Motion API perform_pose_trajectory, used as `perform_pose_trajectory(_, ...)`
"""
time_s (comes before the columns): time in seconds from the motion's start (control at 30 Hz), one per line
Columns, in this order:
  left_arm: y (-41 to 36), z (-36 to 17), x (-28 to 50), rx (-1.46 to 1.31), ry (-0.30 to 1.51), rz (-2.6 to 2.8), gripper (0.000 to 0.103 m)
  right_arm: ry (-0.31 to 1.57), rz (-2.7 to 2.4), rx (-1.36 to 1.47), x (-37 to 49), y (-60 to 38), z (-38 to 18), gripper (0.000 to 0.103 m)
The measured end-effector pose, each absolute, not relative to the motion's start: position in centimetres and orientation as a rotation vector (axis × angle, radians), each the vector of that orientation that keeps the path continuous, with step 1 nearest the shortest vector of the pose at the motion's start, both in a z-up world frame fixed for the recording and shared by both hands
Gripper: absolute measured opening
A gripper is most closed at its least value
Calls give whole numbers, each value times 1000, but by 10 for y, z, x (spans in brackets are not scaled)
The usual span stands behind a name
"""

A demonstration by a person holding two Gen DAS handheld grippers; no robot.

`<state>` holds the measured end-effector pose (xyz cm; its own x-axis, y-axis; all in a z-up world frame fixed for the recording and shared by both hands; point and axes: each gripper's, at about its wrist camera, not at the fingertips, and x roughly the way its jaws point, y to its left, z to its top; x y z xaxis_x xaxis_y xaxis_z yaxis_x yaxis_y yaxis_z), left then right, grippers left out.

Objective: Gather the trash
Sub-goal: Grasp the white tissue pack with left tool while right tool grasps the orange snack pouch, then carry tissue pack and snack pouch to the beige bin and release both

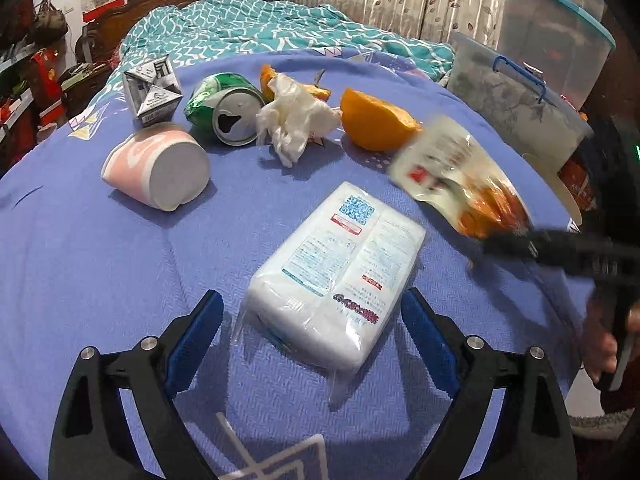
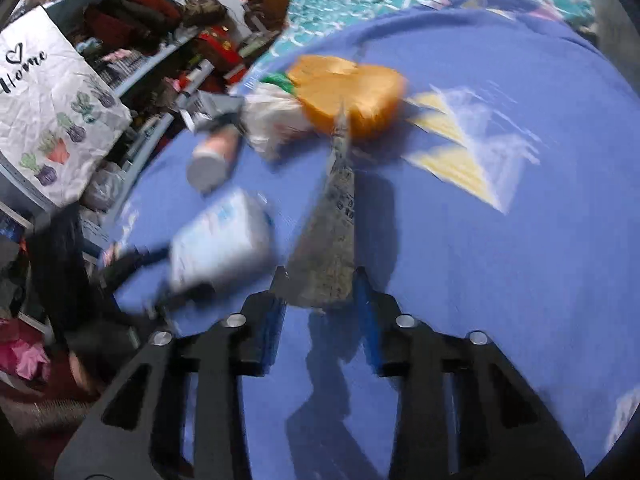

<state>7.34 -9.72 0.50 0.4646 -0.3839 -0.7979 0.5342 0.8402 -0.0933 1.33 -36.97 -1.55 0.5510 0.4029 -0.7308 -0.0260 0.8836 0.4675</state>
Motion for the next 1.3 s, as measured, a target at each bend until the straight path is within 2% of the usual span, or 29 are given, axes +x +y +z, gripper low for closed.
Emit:
perform_pose_trajectory(0.07, -100, 7, 75, 184, 923, -559, 93, 949, 224, 462, -1, -385, -19, 34)
perform_pose_trajectory(0.13, -105, 7, 78, 199, 924, -554, 93, 928, 172, 480, -12, -397, -19, 37)
perform_pose_trajectory(0.2, -111, 6, 80, 211, 926, -547, 93, 897, 150, 506, -19, -406, -16, 53)
perform_pose_trajectory(0.23, -113, 6, 82, 214, 927, -544, 93, 876, 138, 516, -22, -408, -14, 70)
perform_pose_trajectory(0.27, -116, 6, 83, 220, 927, -542, 93, 853, 121, 520, -24, -410, -12, 80)
perform_pose_trajectory(0.63, -130, 1, 88, 285, 926, -525, 94, 906, 94, 298, 10, -370, -11, 90)
perform_pose_trajectory(0.7, -131, -4, 91, 278, 950, -532, 84, 905, 84, 247, 18, -363, -12, 91)
perform_pose_trajectory(0.73, -132, -6, 91, 282, 955, -532, 76, 903, 82, 221, 21, -359, -12, 89)
perform_pose_trajectory(0.77, -133, -5, 90, 289, 945, -531, 74, 900, 85, 199, 22, -356, -11, 72)
perform_pose_trajectory(0.8, -136, -5, 90, 292, 952, -541, 73, 897, 83, 157, 20, -353, -10, 63)
perform_pose_trajectory(0.83, -138, -4, 88, 290, 954, -551, 72, 898, 80, 141, 19, -352, -10, 33)
perform_pose_trajectory(0.97, -153, -2, 85, 262, 984, -620, 70, 880, 82, 203, 0, -370, -11, 26)
perform_pose_trajectory(1.3, -242, -5, 75, 270, 1050, -826, 68, 777, -89, 277, -58, -431, -2, 26)
